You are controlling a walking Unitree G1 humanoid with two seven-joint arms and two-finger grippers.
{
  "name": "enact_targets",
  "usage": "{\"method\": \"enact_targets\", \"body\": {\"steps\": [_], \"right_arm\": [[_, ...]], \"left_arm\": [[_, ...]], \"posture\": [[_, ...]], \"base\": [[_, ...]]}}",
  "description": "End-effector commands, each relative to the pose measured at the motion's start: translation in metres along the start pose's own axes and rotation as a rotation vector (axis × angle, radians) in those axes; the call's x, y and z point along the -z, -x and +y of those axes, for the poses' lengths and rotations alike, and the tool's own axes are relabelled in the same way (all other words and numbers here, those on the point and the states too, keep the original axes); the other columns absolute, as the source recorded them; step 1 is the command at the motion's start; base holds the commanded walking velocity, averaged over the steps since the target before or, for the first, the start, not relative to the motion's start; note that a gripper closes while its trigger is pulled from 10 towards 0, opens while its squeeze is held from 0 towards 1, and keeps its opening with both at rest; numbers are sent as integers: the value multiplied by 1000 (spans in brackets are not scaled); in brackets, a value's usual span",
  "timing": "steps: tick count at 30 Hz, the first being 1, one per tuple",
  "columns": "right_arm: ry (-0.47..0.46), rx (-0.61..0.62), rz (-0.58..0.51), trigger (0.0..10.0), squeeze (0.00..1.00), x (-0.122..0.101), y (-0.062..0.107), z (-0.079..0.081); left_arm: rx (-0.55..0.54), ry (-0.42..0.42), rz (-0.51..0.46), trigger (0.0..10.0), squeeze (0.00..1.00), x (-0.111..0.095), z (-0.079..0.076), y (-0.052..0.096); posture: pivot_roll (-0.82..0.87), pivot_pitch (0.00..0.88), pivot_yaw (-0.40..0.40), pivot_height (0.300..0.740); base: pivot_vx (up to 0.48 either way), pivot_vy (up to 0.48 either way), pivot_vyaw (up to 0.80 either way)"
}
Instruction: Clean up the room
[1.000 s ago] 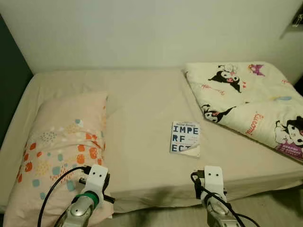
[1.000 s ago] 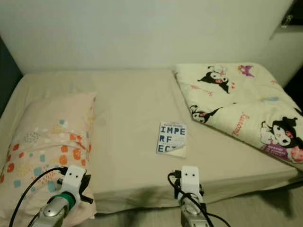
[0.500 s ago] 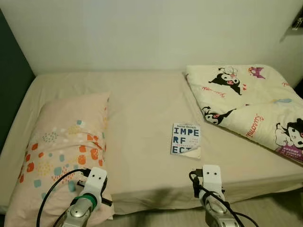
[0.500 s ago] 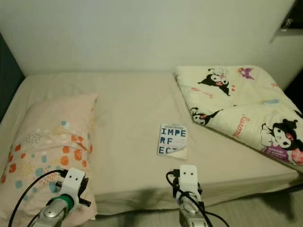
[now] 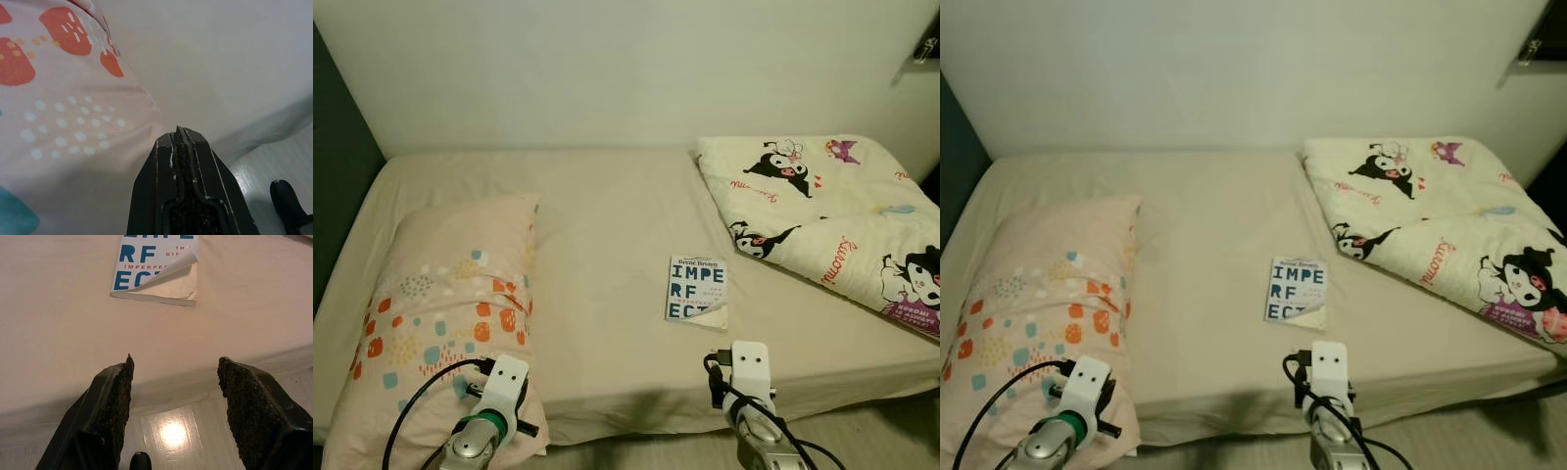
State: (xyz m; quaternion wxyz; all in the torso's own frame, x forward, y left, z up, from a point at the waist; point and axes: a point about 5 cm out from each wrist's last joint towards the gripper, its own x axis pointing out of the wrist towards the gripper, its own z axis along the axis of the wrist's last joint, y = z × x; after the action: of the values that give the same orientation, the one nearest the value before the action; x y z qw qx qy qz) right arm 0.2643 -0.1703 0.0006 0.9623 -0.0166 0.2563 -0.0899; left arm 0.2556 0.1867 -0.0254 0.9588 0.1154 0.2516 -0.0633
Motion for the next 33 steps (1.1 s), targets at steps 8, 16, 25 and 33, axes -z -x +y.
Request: {"method": "enact_targets", "body": {"steps": [8, 16, 25, 33], "right_arm": [[0, 24, 43, 10000, 0, 7, 0, -5], [-25, -7, 49, 10000, 0, 9, -1, -3], [-84, -15, 46, 10000, 0, 9, -1, -3], [-94, -21, 48, 10000, 0, 9, -1, -3]], "left_arm": [[4, 6, 20, 10000, 0, 8, -4, 2], [8, 10, 17, 10000, 0, 7, -7, 1], [4, 13, -9, 10000, 0, 2, -7, 0], [14, 10, -43, 10000, 0, -3, -9, 0]], "posture": [[110, 16, 29, 740], [110, 16, 29, 740], [112, 16, 23, 740], [112, 16, 23, 740]], "base": [[0, 0, 0], [0, 0, 0], [0, 0, 0], [0, 0, 0]]}}
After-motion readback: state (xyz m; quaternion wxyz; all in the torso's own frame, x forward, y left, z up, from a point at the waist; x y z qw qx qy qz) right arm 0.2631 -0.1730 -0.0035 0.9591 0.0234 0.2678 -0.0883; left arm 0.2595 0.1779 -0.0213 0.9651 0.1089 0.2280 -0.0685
